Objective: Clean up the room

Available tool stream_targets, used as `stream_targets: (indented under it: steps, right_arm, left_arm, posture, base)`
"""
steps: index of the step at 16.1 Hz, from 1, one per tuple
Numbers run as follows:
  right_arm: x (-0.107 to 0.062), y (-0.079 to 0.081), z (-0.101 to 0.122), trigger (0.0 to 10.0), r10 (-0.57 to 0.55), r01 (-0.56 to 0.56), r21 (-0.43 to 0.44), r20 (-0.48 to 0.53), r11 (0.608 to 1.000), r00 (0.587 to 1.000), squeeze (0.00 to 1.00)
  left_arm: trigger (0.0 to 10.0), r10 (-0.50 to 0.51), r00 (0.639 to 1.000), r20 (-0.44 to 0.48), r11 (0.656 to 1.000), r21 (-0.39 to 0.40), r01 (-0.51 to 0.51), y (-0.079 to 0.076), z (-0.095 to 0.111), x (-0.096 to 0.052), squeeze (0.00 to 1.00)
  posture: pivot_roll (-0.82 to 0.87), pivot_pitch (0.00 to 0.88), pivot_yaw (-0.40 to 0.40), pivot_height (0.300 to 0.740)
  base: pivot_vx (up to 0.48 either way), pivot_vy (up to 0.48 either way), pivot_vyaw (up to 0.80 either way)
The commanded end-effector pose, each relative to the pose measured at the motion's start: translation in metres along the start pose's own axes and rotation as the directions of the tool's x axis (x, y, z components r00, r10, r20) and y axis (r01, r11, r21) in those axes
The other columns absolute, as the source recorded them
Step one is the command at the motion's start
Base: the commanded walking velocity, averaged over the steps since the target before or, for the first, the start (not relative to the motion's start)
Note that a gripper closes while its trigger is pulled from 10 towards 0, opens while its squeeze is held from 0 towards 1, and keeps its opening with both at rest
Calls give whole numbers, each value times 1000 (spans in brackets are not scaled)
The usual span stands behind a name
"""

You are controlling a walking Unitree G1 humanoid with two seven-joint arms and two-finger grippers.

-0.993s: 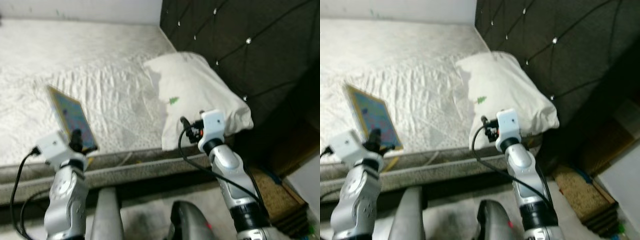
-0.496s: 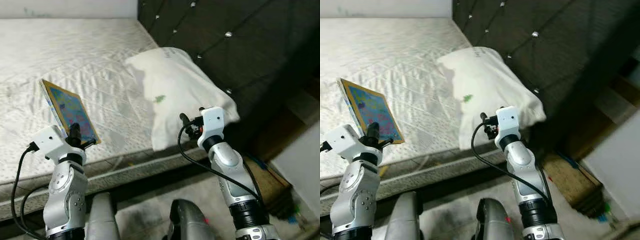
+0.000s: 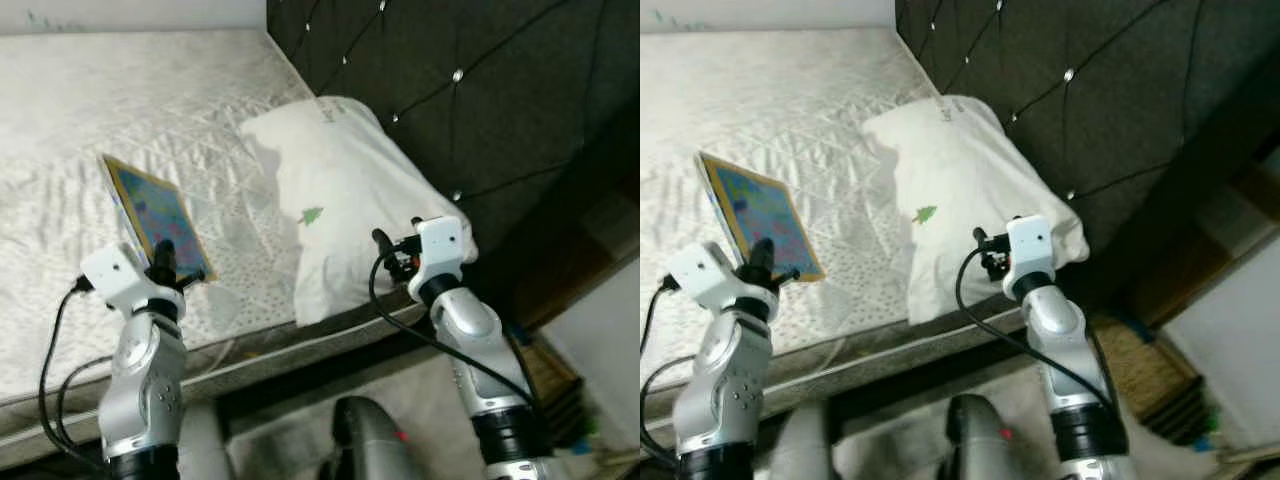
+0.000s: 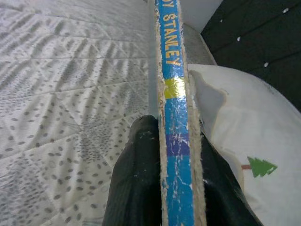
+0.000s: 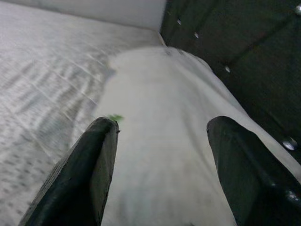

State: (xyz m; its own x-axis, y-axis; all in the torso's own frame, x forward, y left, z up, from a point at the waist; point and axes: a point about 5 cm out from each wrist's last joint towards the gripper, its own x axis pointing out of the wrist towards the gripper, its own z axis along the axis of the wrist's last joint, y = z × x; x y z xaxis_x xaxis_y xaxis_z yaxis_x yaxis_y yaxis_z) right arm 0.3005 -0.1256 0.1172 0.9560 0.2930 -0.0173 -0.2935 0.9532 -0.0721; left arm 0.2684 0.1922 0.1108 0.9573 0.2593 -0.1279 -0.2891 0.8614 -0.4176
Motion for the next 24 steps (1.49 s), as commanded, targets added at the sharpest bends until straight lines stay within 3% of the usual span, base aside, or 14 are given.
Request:
stream_targets:
  steps: [1,2,4,8,10,13,15,17,19,24]
  right_arm:
    - [-1,6,3,10000,33,-33,-2,4,999,999,0]
    - [-2,7,3,10000,34,-34,-3,4,999,999,0]
    - [-10,6,5,10000,12,-12,25,0,1000,1000,0]
    - [-26,2,9,10000,-2,2,16,-12,1000,1000,0]
    - [-44,5,14,10000,47,-46,-63,5,997,999,0]
    - [-72,5,20,10000,67,-69,-74,-23,995,997,0]
    - [-81,-2,20,10000,52,-56,-82,-43,995,998,0]
    - [-87,-4,21,10000,51,-56,-87,-56,995,997,0]
    - [-89,-4,23,10000,59,-63,-86,-59,994,997,0]
    - [-93,-7,26,10000,65,-73,-106,-73,992,995,0]
  left_arm:
    - [10000,12,1000,-10,999,-37,-12,-2,-3,0,0]
    - [10000,9,1000,-12,999,-40,-10,-3,-4,1,0]
    - [10000,-47,996,-76,992,-123,37,-6,-7,21,0]
    - [10000,-107,988,-110,979,-185,85,-16,-8,39,0]
    - [10000,-180,970,-165,970,-192,148,-29,-16,46,0]
    - [10000,-255,938,-234,956,-206,208,-43,-27,57,0]
    - [10000,-268,934,-236,951,-218,217,-46,-28,61,0]
    - [10000,-294,929,-226,937,-262,233,-48,-28,67,0]
    - [10000,-316,921,-228,932,-257,256,-51,-27,71,0]
    - [10000,-307,919,-246,920,-325,220,-49,-32,81,0]
  posture:
    - [-64,60,-127,622]
    - [-62,69,-128,622]
    - [-71,95,-129,622]
    - [-112,124,-118,587]
    - [-114,137,-117,572]
    - [-152,158,-108,572]
    - [-164,167,-109,567]
    - [-174,173,-109,543]
    - [-184,180,-112,517]
    - [-218,180,-124,517]
  base:
    - [0,0,0]
    - [0,0,0]
    - [0,0,0]
    - [0,0,0]
    - [0,0,0]
    - [0,0,0]
    - [0,0,0]
    - [0,0,0]
    - [0,0,0]
    - [0,0,0]
